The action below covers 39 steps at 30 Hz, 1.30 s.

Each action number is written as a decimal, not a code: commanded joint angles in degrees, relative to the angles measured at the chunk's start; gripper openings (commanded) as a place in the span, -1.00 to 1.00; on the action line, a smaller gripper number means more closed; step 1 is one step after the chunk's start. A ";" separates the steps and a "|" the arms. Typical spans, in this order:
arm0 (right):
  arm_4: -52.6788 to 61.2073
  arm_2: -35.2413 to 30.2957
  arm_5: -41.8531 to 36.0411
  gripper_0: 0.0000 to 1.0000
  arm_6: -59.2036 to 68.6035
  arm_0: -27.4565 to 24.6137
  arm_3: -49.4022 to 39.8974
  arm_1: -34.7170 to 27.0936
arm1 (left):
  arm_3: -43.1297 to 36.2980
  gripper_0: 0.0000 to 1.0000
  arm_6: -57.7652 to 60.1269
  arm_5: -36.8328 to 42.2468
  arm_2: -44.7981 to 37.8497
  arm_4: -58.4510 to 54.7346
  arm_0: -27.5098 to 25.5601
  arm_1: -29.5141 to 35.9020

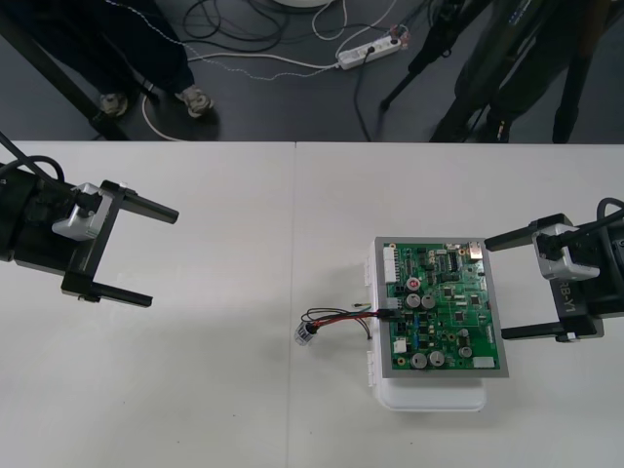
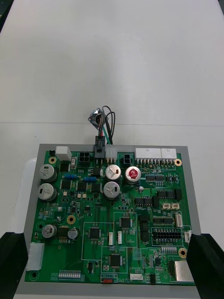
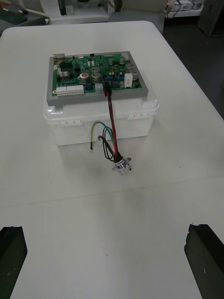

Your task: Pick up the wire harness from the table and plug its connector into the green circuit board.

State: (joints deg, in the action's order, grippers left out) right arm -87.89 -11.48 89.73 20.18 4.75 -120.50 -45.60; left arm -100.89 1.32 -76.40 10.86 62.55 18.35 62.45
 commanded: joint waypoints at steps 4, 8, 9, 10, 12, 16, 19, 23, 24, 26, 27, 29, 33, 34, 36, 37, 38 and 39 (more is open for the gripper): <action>0.09 0.40 0.27 1.00 -0.93 -0.88 -0.09 0.43 | -1.50 1.00 4.05 -2.35 -1.63 0.20 -0.24 -0.67; -0.17 0.40 0.27 1.00 -0.75 -0.88 0.18 0.51 | -1.50 1.00 4.05 -2.35 -1.63 0.20 -0.24 -0.67; -0.26 0.49 0.27 1.00 -0.67 -0.79 0.26 0.43 | -1.50 1.00 4.05 -2.35 -1.63 0.20 -0.24 -0.67; -0.26 0.49 0.27 1.00 -0.67 -0.79 0.70 0.51 | -1.50 1.00 4.05 -2.35 -1.63 0.20 -0.24 -0.67; -0.26 0.49 0.27 1.00 -0.75 -0.88 1.23 0.43 | -1.50 1.00 4.05 -2.35 -1.63 0.20 -0.24 -0.67; -0.17 0.49 0.27 1.00 -0.67 -0.79 1.76 0.43 | -1.50 1.00 4.05 -2.35 -1.63 0.20 -0.24 -0.67; -0.09 0.49 0.27 1.00 -0.58 -0.79 1.76 0.43 | -1.50 1.00 4.05 -2.35 -1.63 0.20 -0.24 -0.67; -0.09 0.49 0.27 1.00 -0.58 -0.79 1.76 0.43 | -1.50 1.00 4.05 -2.35 -1.63 0.20 -0.24 -0.67; -0.09 0.49 0.27 1.00 -0.58 -0.79 1.76 0.43 | -1.50 1.00 4.05 -2.35 -1.63 0.20 -0.24 -0.67; -0.09 0.49 0.27 1.00 -0.58 -0.79 1.76 0.43 | -1.50 1.00 4.05 -2.35 -1.63 0.20 -0.24 -0.67; -0.09 0.49 0.27 1.00 -0.58 -0.79 1.76 0.43 | -1.50 1.00 4.05 -2.35 -1.63 0.20 -0.24 -0.67; -0.09 0.49 0.27 1.00 -0.58 -0.79 1.76 0.43 | -1.50 1.00 4.05 -2.35 -1.63 0.20 -0.24 -0.67; -0.09 0.49 0.27 1.00 -0.58 -0.79 1.76 0.43 | -1.50 1.00 4.05 -2.35 -1.63 0.20 -0.24 -0.67; -0.09 0.49 0.27 1.00 -0.58 -0.79 1.76 0.43 | -1.50 1.00 4.05 -2.35 -1.63 0.20 -0.24 -0.67; -0.09 0.49 0.27 1.00 -0.58 -0.79 1.76 0.43 | -1.50 1.00 4.05 -2.35 -1.63 0.20 -0.24 -0.67; -0.09 0.49 0.27 1.00 -0.58 -0.79 1.76 0.43 | -1.50 1.00 4.05 -2.35 -1.63 0.20 -0.24 -0.67; -0.09 0.49 0.27 1.00 -0.58 -0.79 1.76 0.43 | -1.50 1.00 4.05 -2.35 -1.63 0.20 -0.24 -0.67; -0.09 0.49 0.27 1.00 -0.58 -0.79 1.76 0.43 | -1.50 1.00 4.05 -2.35 -1.63 0.20 -0.24 -0.67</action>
State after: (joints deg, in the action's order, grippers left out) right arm -87.90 -11.48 89.73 20.18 4.68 -118.46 -45.56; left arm -100.89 2.30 -76.40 10.86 62.56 18.35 62.42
